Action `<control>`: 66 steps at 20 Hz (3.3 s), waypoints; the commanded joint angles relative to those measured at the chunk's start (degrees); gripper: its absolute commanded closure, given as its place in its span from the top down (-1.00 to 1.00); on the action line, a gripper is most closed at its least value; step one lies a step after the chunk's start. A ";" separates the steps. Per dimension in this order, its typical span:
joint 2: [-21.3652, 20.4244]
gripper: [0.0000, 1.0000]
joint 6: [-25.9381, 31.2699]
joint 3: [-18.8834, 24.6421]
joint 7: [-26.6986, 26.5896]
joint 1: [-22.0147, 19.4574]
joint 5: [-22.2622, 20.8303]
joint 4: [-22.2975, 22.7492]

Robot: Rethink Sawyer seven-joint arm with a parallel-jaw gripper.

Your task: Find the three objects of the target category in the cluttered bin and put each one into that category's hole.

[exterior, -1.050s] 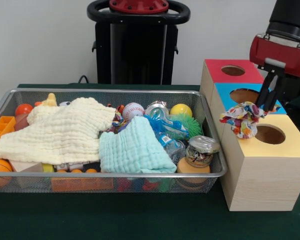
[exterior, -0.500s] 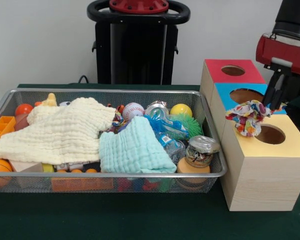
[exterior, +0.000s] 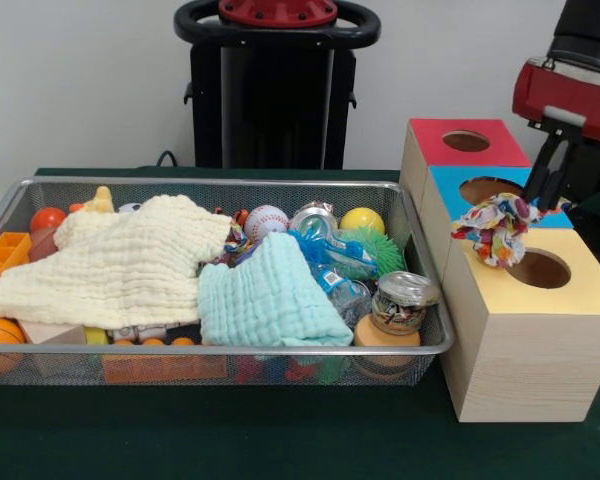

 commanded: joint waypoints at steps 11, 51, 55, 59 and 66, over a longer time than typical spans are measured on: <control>7.73 -1.00 11.83 -1.96 18.47 2.02 1.92 -5.06; 19.02 -1.00 6.36 -2.82 28.13 -2.13 5.48 -17.19; 17.01 -1.00 5.71 -1.33 26.94 -2.36 4.50 -15.33; 17.11 -1.00 5.71 -1.55 27.81 -2.39 3.97 -15.40; 10.64 -1.00 11.77 2.23 22.03 -3.05 3.24 -11.96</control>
